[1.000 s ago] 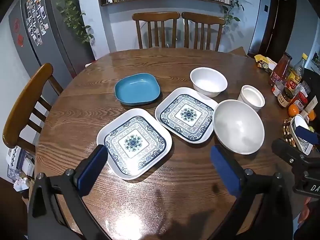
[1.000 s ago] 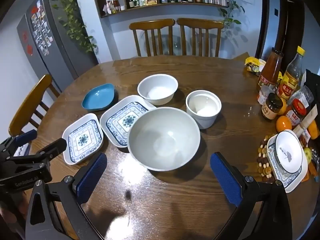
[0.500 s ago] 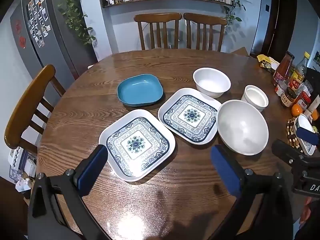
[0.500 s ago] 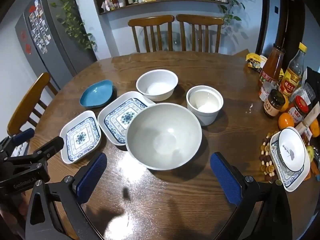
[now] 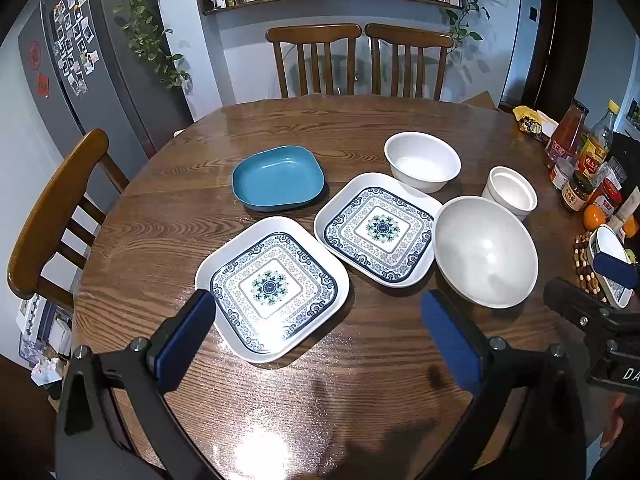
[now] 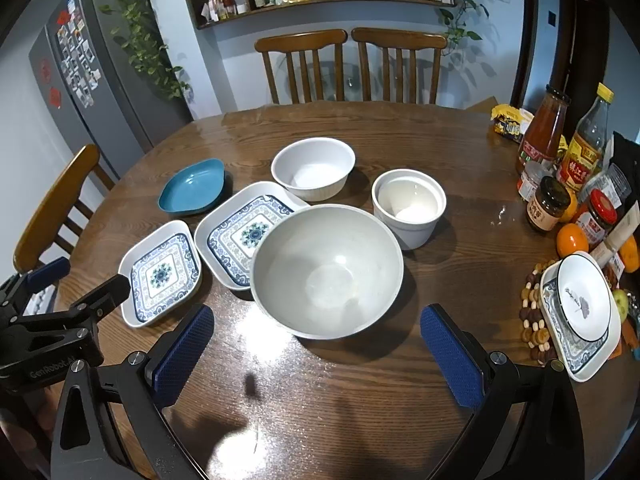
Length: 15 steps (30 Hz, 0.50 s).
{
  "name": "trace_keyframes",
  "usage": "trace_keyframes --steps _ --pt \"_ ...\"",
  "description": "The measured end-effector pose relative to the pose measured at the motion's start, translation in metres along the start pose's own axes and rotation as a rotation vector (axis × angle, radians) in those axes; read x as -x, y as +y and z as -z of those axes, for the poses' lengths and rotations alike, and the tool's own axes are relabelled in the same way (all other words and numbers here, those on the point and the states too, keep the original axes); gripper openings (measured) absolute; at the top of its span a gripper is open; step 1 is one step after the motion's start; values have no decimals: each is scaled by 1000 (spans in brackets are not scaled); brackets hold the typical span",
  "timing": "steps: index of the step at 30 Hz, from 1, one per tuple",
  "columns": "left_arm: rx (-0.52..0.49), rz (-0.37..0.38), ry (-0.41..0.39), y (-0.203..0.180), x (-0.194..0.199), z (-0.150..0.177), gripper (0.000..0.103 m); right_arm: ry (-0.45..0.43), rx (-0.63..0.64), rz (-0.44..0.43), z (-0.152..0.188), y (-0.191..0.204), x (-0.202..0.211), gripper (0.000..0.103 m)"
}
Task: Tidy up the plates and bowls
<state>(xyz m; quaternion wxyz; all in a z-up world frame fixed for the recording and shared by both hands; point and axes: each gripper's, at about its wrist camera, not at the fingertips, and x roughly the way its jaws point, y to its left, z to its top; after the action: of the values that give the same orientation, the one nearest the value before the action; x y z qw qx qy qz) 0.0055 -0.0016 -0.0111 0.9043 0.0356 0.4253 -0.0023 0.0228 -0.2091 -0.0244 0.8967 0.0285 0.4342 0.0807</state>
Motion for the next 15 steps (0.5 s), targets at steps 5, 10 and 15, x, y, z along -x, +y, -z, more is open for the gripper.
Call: trace_keyframes --steps 5,10,15 --pt "-3 1 2 -2 -1 1 102 2 -1 -1 1 -1 -2 103" --pt "-6 2 5 -3 -2 1 102 2 0 0 2 -1 -3 103" --pt "-7 1 8 -4 -3 2 102 3 -2 -1 2 0 -3 103"
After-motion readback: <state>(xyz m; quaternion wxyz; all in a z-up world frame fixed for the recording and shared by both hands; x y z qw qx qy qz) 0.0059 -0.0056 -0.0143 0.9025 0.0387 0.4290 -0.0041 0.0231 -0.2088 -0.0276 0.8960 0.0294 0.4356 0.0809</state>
